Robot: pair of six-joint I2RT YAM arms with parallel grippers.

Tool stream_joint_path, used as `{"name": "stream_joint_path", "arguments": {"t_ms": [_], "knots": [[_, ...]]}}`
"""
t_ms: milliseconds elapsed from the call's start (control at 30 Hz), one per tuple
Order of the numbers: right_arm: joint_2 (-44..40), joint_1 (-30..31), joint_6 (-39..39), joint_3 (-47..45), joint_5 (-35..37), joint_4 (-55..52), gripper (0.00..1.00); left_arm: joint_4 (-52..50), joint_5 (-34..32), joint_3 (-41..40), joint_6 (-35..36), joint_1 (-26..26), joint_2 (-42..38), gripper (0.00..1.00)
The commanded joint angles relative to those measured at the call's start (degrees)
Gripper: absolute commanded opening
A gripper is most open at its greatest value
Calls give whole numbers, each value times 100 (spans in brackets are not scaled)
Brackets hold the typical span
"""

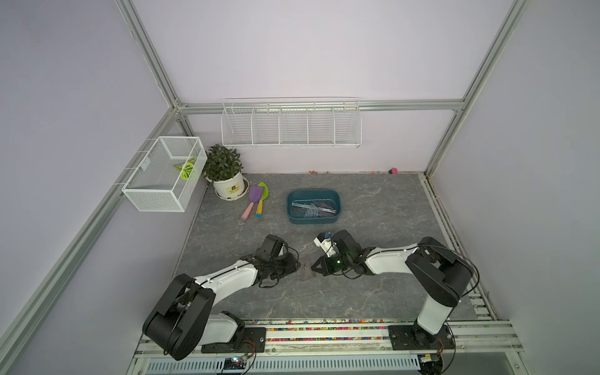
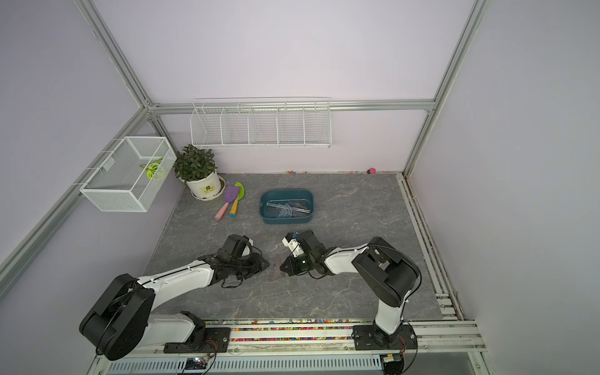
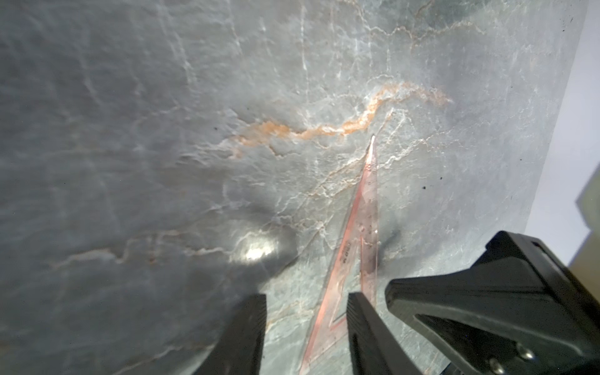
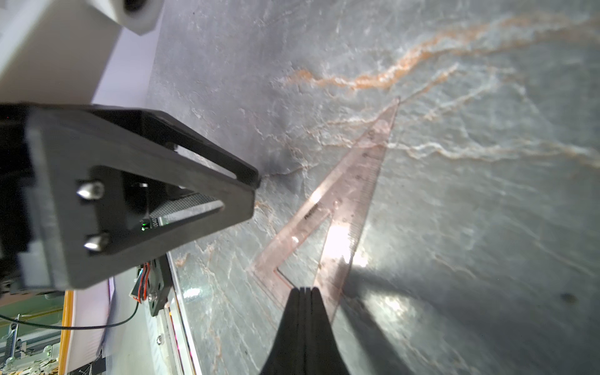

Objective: Put the scattered rulers into the storage box
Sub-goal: Pick up the ruler from the center of the board.

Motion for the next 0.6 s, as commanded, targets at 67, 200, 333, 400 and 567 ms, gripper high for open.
{"name": "stream_joint_path", "arguments": {"t_ms": [67,200,333,400,567], "knots": [[-106,-37,-71,37,-79,-30,5,-382,-73,-204,5,-5,196,47],[102,-34,-23,-98,-113,160,5,-256,14,-229,-8,-13,317,48],[468,-28,1,-267,-98,373,4,-95,127,-256,-25,-12,549,49],[549,-31,-9,-428,-22,443,4,-29,211,-261,-12,-21,704,50],[627,-44,-16,-698,60,542,3,21,320,-234,-43,-103,1003,51]]}}
